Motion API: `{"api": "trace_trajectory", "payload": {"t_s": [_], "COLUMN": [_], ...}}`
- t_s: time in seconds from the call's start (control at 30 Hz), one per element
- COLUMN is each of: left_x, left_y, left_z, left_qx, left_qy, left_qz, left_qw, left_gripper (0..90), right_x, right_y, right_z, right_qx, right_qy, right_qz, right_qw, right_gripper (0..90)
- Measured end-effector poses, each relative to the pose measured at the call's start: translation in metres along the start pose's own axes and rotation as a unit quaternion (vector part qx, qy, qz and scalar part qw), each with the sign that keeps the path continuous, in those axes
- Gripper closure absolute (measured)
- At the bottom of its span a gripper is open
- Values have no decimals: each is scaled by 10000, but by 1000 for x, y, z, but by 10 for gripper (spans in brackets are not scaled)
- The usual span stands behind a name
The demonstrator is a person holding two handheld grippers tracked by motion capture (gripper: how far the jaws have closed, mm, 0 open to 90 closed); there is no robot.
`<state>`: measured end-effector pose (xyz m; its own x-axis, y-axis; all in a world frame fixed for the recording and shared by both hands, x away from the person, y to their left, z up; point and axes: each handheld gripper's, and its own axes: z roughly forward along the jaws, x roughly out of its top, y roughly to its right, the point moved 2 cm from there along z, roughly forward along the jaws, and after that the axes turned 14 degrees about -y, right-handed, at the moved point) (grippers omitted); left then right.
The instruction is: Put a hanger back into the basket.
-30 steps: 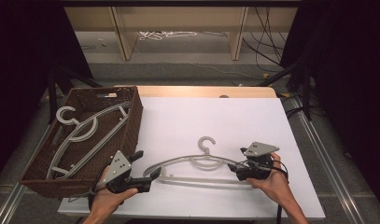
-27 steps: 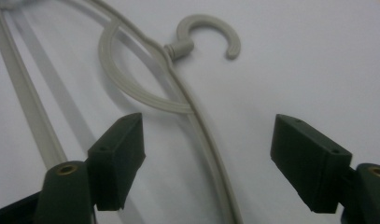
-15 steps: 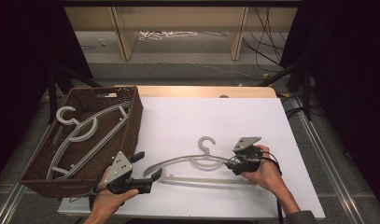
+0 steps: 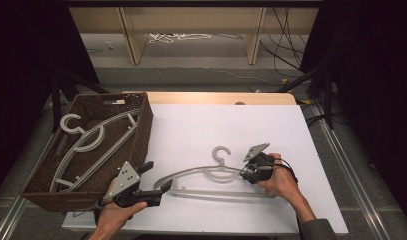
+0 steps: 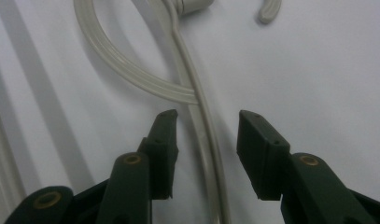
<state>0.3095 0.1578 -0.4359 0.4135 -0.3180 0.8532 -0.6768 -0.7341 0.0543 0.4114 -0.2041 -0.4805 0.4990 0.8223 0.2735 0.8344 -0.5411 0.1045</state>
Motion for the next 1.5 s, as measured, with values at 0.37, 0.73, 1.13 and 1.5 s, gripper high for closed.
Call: {"api": "trace_trajectory", "payload": {"t_s": [0.37, 0.73, 1.13, 1.5], "left_x": [0, -1, -2, -2], "left_y": [1, 0, 0, -1], "left_z": [0, 2, 3, 4], "left_qx": [-30, -85, -45, -49], "left_qy": [-28, -29, -97, -141], "left_qz": [33, 42, 44, 94], "left_qw": [10000, 10000, 9999, 9998], "left_gripper": [161, 163, 163, 163], "right_x": [7, 11, 19, 21], "right_y": [3, 7, 6, 0], "right_z": [4, 6, 6, 4], "right_qx": [216, 444, 365, 179], "right_qy": [-274, -416, -709, -751], "right_qz": [-62, 52, -25, -756], "right_qw": [9994, 9981, 9968, 9941], "right_gripper": [682, 700, 760, 818]}}
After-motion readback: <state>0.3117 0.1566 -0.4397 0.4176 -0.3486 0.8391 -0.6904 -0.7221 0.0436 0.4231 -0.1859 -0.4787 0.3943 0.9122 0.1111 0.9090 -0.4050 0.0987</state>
